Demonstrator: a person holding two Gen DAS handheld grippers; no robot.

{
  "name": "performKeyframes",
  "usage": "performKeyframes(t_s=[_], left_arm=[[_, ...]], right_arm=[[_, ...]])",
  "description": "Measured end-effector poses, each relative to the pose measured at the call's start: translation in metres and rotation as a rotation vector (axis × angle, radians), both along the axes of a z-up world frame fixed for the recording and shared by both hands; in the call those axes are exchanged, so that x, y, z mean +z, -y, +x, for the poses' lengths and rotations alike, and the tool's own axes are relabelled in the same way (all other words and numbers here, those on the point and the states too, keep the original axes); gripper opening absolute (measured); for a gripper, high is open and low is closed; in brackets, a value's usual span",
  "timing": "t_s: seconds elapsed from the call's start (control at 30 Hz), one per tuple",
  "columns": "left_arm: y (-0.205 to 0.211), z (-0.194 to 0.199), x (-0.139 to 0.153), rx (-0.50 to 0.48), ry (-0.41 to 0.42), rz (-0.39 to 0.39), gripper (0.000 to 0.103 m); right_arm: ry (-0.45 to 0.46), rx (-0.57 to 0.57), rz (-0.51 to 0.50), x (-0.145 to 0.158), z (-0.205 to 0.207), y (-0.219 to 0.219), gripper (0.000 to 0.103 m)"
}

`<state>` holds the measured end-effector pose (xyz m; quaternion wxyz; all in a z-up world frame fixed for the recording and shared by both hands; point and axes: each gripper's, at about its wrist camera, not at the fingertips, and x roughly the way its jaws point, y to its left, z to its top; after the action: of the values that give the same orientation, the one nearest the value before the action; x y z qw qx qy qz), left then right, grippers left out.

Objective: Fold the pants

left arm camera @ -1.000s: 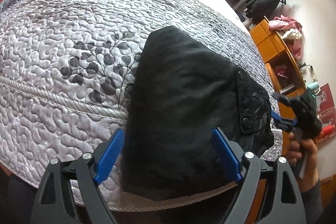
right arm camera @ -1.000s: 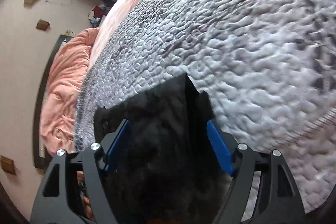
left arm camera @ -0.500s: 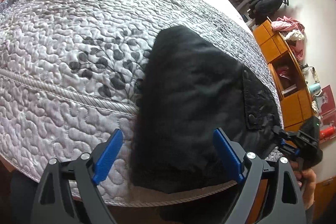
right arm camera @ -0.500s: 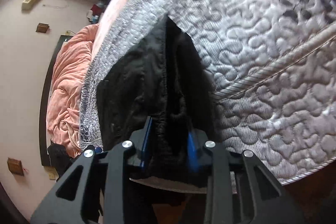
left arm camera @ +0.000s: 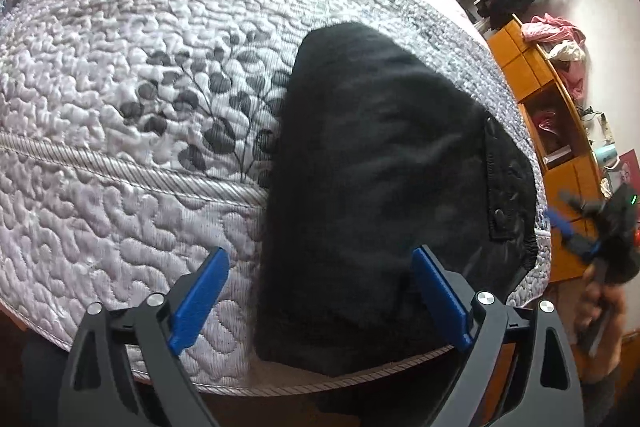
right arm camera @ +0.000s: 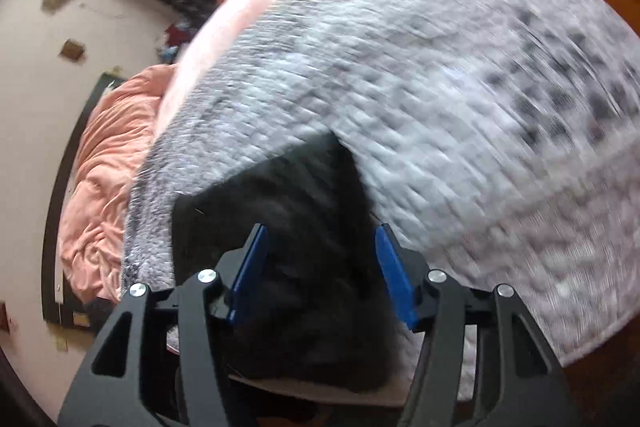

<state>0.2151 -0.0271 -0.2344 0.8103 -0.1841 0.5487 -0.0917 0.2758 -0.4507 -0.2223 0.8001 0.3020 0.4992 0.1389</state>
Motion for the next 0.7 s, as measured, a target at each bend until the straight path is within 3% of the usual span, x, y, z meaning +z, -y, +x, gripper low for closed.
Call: performKeyframes(t_s=[0.13,0.23,0.3,0.37,0.43,0.57,0.63,0.7], left_arm=[[0.004,0.001,0.002,-0.013,0.009,0.005,0.093],[0.000,0.005,0.006,-0.008,0.013,0.008,0.093],[-0.006,0.008,0.008,0.001,0.014,0.008,0.093],[-0.013,0.015,0.011,0.005,0.016,-0.001,0.093],[-0.022,0.023,0.016,0.011,0.036,-0.029,0.094],[-0.027,0.042,0.020,0.009,0.059,-0.052,0.097],[-0.025,0.051,0.017,0.005,0.047,-0.051,0.097],[-0.022,0.055,0.013,-0.001,0.032,-0.063,0.097]], right_arm=[[0.020,0.069,0.027,-0.006,0.047,-0.027,0.057],[-0.065,0.049,0.054,-0.039,0.080,-0.029,0.054],[-0.105,0.034,0.044,-0.054,0.088,-0.025,0.045],[-0.090,0.034,0.069,-0.050,0.085,-0.020,0.049],[-0.031,0.025,0.147,-0.034,0.068,-0.008,0.059],[0.034,0.059,0.262,-0.018,0.024,-0.003,0.062],[0.027,0.078,0.307,-0.024,0.004,-0.007,0.062],[-0.025,0.076,0.278,-0.046,-0.005,-0.012,0.058]])
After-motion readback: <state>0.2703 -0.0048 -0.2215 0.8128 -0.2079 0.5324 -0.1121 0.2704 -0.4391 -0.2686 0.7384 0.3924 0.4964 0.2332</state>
